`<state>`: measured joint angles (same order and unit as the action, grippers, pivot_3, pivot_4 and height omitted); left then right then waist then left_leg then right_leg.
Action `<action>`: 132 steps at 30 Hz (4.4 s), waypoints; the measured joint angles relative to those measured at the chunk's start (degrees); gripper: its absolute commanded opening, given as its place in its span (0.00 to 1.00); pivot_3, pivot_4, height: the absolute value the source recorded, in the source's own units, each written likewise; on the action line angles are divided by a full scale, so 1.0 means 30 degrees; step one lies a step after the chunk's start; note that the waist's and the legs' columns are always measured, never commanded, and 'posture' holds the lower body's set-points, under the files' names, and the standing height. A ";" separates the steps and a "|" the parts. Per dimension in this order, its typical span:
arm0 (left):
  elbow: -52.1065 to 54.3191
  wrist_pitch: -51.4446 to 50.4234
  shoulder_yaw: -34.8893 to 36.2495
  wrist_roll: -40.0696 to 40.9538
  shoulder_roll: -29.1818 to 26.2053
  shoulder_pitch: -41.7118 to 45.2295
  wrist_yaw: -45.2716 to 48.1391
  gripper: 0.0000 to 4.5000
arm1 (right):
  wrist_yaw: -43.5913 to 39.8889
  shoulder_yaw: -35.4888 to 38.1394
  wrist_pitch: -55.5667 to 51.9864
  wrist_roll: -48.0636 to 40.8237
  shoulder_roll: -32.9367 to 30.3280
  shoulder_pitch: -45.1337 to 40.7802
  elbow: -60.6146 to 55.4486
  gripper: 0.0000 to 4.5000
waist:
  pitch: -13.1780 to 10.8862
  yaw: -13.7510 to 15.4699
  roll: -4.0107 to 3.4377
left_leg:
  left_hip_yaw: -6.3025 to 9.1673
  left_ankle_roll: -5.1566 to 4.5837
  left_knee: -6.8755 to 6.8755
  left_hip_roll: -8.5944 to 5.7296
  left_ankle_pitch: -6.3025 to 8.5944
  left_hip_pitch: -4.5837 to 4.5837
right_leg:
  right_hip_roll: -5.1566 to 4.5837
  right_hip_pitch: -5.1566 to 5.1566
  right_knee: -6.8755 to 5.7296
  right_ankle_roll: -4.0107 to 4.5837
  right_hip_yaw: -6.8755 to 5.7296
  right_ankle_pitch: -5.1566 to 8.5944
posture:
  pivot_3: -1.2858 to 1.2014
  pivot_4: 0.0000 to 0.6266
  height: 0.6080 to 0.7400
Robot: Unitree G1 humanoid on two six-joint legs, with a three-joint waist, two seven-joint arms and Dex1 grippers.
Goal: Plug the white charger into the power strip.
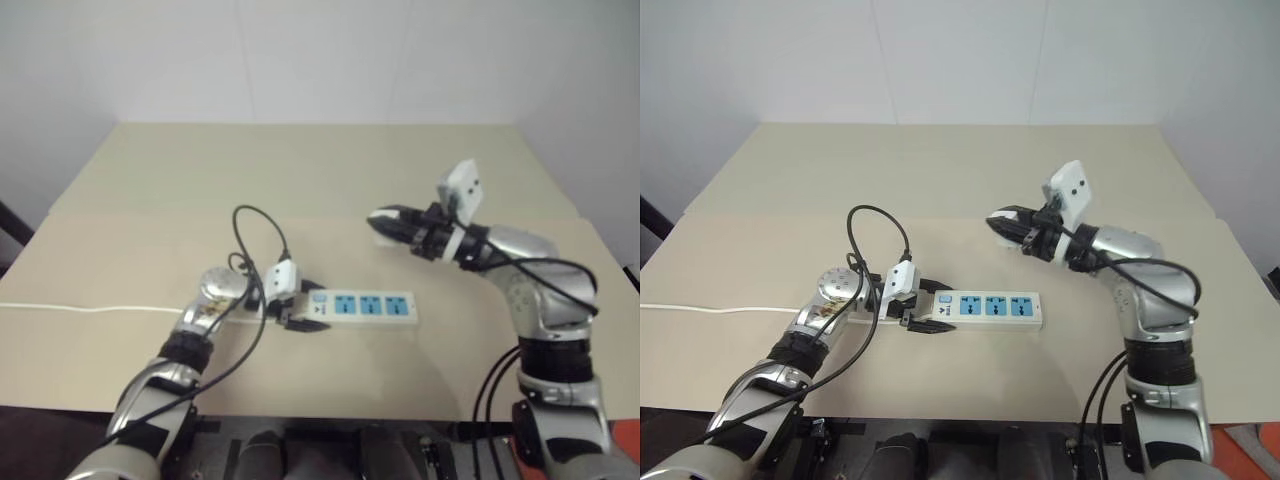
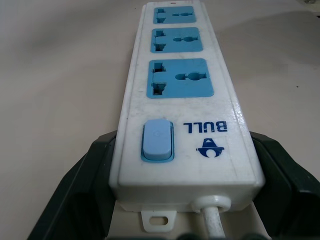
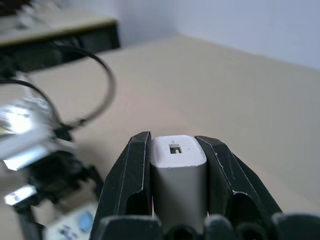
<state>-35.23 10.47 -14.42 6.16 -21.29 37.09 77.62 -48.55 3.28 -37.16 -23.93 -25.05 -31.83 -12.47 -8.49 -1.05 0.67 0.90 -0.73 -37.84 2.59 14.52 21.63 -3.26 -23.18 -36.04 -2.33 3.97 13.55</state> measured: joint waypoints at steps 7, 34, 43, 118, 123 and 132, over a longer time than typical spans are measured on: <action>-0.0839 0.0243 -0.0016 -0.0018 0.0053 0.0499 0.0204 0.73 | -0.1676 -0.3399 0.2832 0.0224 0.1222 0.1419 0.0326 0.26 | -0.0002 -0.0034 0.0003 | 0.0003 0.0001 -0.0002 0.0001 -0.0001 -0.0012 | 0.0007 0.0007 -0.0003 0.0003 0.0001 0.0001 | 0.52 0.24 1.00; -0.0754 0.0298 -0.0052 -0.0011 -0.0097 0.0488 0.0261 0.73 | -0.2890 -0.4380 0.6933 0.1721 0.1625 0.1089 0.6009 0.26 | -0.0001 -0.0058 0.0007 | 0.0005 0.0000 -0.0001 0.0005 0.0000 -0.0026 | 0.0014 0.0012 -0.0003 0.0005 0.0001 0.0002 | 0.52 0.24 1.00; -0.0610 0.0276 -0.0108 -0.0014 -0.0095 0.0427 0.0209 0.73 | -0.3397 -0.4380 0.7543 0.1541 0.1364 0.0939 0.6582 0.26 | -0.0002 -0.0039 0.0008 | 0.0006 0.0000 0.0000 0.0004 0.0000 -0.0020 | 0.0013 0.0012 0.0001 0.0005 0.0001 0.0002 | 0.52 0.24 1.00; 0.0960 -0.0667 -0.0167 0.0216 -0.0827 -0.0495 0.0082 0.73 | -0.6605 -0.5810 1.0665 0.2377 0.0137 -0.0226 0.8772 0.26 | 0.0001 -0.0200 0.0018 | 0.0003 0.0000 0.0003 0.0019 0.0001 -0.0111 | 0.0030 0.0064 -0.0021 0.0019 0.0011 0.0006 | 0.52 0.24 1.00; 0.1182 -0.0760 -0.0056 0.0231 -0.1041 -0.0780 -0.0037 0.73 | -0.6446 -0.5831 1.0699 0.2685 0.0530 -0.0212 0.8945 0.26 | 0.0014 -0.0473 0.0030 | 0.0007 -0.0001 0.0012 0.0037 0.0002 -0.0200 | 0.0045 0.0173 -0.0011 0.0029 0.0007 0.0015 | 0.52 0.24 1.00; 0.1708 -0.1013 -0.0049 0.0244 -0.1118 -0.1083 -0.0190 0.73 | -0.6349 -0.5613 1.1203 0.2845 0.0517 0.0380 0.8974 0.26 | 0.0034 -0.0477 0.0053 | 0.0007 -0.0001 0.0014 0.0038 0.0003 -0.0203 | 0.0043 0.0182 -0.0005 0.0030 0.0006 0.0018 | 0.52 0.24 1.00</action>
<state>-30.11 7.43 -14.57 6.89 -24.64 33.84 77.05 -67.60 -13.56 -3.55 -15.39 -23.50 -30.69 14.45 -8.38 -2.48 0.83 0.92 -0.74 -37.80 2.71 14.53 21.02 -3.13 -22.63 -36.06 -2.24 3.99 13.61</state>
